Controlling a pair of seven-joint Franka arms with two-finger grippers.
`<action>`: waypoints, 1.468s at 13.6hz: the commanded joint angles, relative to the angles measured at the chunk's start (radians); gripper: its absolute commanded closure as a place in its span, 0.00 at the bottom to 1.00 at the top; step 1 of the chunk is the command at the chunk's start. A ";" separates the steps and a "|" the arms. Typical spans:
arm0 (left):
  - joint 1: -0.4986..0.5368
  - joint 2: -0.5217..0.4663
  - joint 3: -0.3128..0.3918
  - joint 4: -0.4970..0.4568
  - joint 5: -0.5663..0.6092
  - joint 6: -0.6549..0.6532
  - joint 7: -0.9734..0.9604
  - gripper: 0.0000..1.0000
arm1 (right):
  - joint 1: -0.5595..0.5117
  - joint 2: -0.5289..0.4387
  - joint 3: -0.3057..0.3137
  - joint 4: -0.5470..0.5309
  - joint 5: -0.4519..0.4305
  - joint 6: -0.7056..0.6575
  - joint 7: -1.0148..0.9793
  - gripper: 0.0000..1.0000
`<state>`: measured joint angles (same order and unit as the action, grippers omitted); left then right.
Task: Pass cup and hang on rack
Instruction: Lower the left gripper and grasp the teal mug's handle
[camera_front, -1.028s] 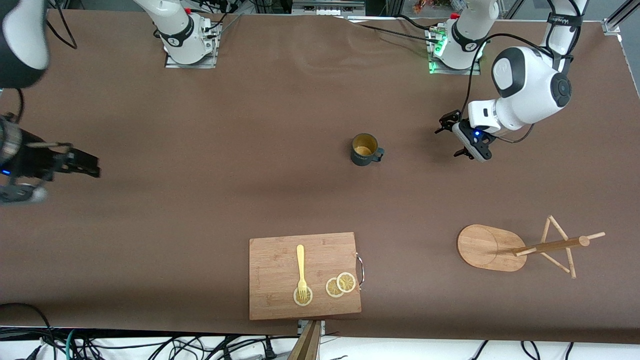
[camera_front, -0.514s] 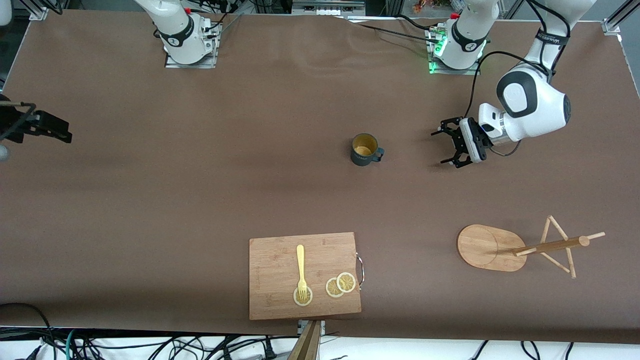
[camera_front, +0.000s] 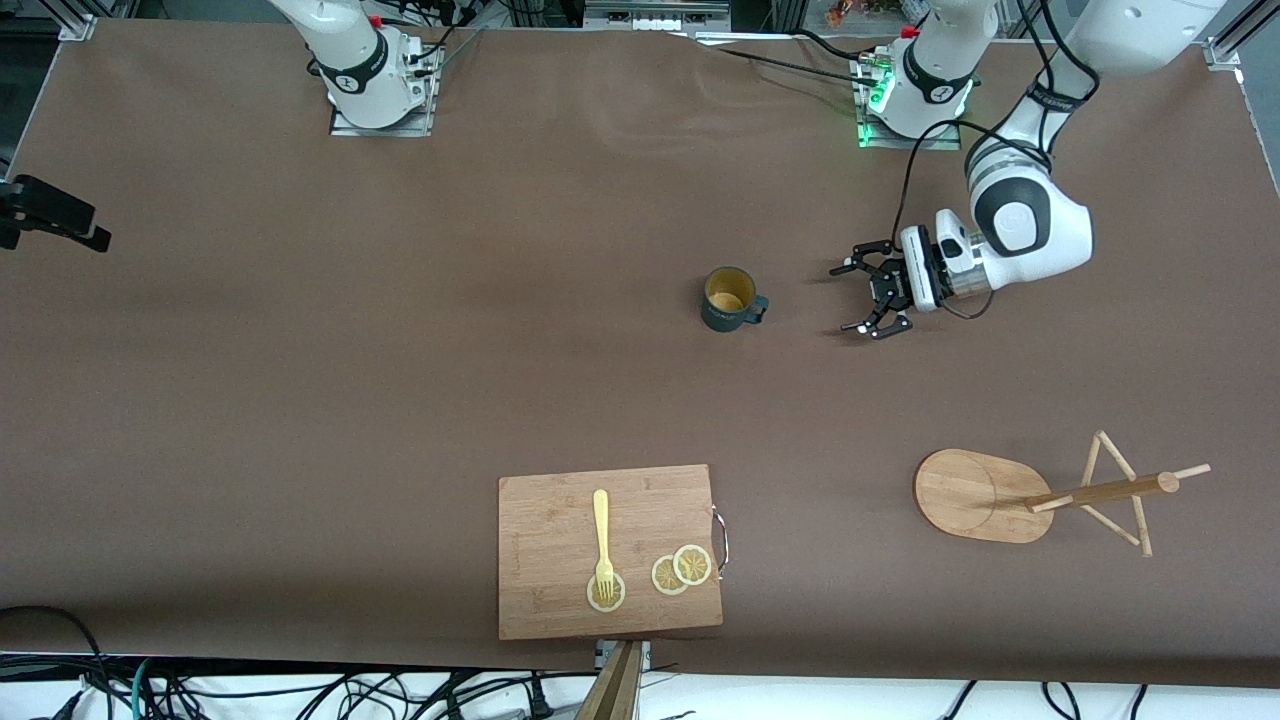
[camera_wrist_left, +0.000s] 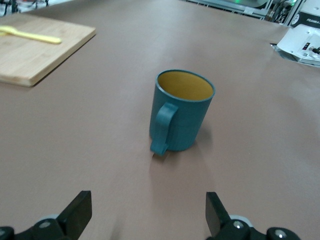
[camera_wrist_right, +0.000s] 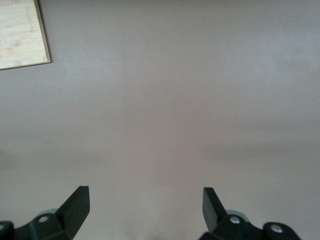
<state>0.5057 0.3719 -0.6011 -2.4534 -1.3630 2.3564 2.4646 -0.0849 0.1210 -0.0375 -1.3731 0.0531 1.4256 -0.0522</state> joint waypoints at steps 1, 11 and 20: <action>-0.054 0.074 -0.006 0.021 -0.151 0.004 0.172 0.00 | -0.006 -0.026 0.011 -0.037 -0.013 -0.010 -0.003 0.00; -0.207 0.251 -0.003 0.132 -0.442 0.006 0.421 0.01 | -0.004 -0.012 0.016 -0.035 -0.067 -0.016 -0.005 0.00; -0.210 0.252 0.004 0.143 -0.443 0.009 0.465 1.00 | 0.008 0.009 0.019 -0.032 -0.088 -0.002 -0.001 0.00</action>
<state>0.3000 0.6001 -0.6006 -2.3217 -1.7506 2.3588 2.7575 -0.0848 0.1346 -0.0254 -1.4000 -0.0144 1.4190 -0.0511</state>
